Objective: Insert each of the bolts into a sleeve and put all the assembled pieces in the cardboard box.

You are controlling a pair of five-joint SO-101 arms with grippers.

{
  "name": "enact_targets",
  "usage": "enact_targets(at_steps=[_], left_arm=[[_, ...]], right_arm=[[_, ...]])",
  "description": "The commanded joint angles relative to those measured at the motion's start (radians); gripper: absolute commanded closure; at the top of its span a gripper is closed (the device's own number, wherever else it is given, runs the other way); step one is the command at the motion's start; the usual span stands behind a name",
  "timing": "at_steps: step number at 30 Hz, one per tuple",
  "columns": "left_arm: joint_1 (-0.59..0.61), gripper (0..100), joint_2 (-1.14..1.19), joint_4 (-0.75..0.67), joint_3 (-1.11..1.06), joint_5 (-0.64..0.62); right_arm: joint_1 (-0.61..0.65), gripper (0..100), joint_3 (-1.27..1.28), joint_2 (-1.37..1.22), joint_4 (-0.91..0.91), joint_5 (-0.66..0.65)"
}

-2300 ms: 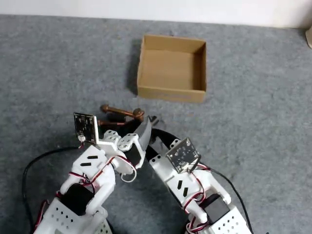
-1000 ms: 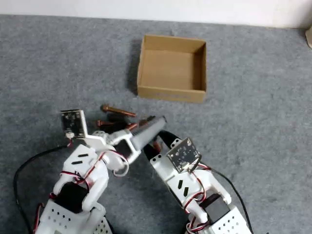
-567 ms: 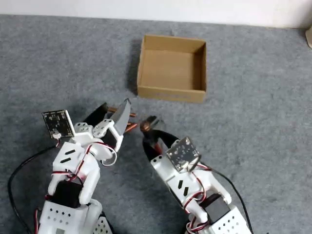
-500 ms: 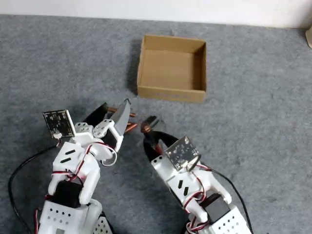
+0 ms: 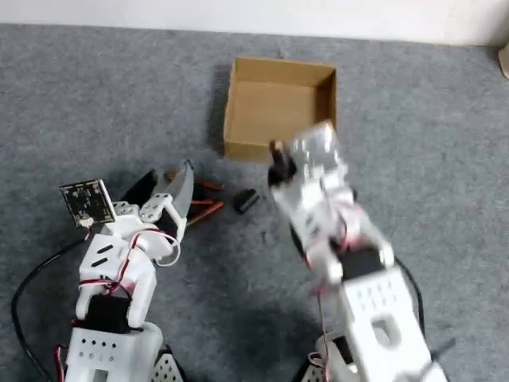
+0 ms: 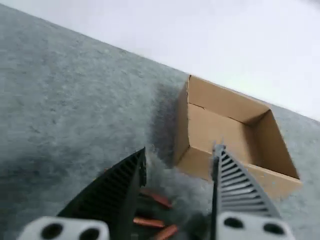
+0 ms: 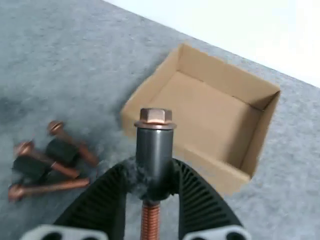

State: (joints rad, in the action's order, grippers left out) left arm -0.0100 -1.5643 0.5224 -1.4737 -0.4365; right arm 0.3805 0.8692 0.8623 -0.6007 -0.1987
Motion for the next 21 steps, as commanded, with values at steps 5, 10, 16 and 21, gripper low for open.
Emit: enact_targets(at_steps=[5,10,16,21], left_arm=[[0.024,79,-0.001,-0.029,-0.015,0.044],[0.024,79,-0.001,-0.029,-0.015,0.046],[0.022,79,-0.001,-0.029,-0.016,0.087],[0.022,79,-0.001,-0.029,-0.016,0.086]], right_arm=[[-0.131,99.5,-0.656,-0.7,-0.073,-0.014],[-0.214,99.5,-1.047,-1.076,-0.228,-0.014],[-0.263,99.5,-1.389,-1.339,-0.312,-0.012],[-0.249,98.8,-1.58,-1.442,-0.42,-0.012]])
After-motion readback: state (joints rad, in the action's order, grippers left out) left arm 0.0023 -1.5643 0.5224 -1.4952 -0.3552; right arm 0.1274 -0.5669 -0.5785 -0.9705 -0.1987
